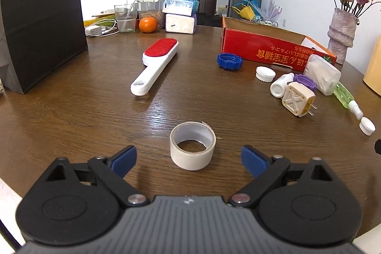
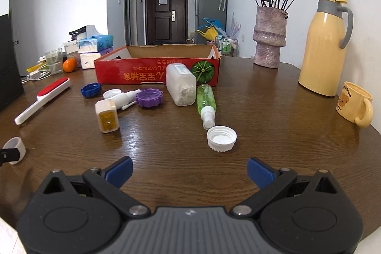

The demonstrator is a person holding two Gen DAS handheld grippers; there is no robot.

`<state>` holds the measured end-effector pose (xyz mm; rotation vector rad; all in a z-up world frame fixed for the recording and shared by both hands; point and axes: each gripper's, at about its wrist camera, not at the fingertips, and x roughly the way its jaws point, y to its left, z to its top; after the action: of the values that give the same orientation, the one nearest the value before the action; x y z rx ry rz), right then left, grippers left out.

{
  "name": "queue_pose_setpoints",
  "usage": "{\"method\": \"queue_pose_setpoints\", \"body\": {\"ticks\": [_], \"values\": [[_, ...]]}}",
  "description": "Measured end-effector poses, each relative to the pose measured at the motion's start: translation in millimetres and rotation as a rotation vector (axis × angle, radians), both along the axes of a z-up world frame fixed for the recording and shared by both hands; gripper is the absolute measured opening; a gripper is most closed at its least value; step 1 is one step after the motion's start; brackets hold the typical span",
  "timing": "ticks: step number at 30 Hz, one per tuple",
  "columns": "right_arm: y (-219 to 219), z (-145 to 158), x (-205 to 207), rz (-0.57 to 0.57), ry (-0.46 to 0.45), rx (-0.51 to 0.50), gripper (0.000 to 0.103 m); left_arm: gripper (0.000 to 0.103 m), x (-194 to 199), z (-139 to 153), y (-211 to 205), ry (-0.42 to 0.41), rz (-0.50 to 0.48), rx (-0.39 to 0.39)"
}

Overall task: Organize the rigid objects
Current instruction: 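Close the left tool on the white tape roll while the right tool nears the white cap, then lift the tape roll with the left tool while the right tool grasps the white cap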

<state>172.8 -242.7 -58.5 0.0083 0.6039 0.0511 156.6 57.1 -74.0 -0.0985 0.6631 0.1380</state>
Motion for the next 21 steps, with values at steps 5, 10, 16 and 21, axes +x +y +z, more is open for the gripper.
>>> {"method": "queue_pose_setpoints", "body": {"ticks": [5, 10, 16, 21], "values": [[-4, -7, 11, -0.003, 0.015, 0.002, 0.102, 0.078, 7, -5, 1, 0.017, -0.017, 0.006], [-5, -12, 19, -0.007, 0.018, -0.002, 0.102, 0.049, 10, -7, 0, 0.018, -0.036, 0.004], [-12, -17, 29, -0.021, 0.026, 0.000, 0.101, 0.044, 15, -6, -2, 0.003, -0.052, -0.002], [-18, -22, 39, -0.036, 0.039, -0.019, 0.097, 0.044, 22, -6, -6, 0.002, -0.055, -0.006]]}}
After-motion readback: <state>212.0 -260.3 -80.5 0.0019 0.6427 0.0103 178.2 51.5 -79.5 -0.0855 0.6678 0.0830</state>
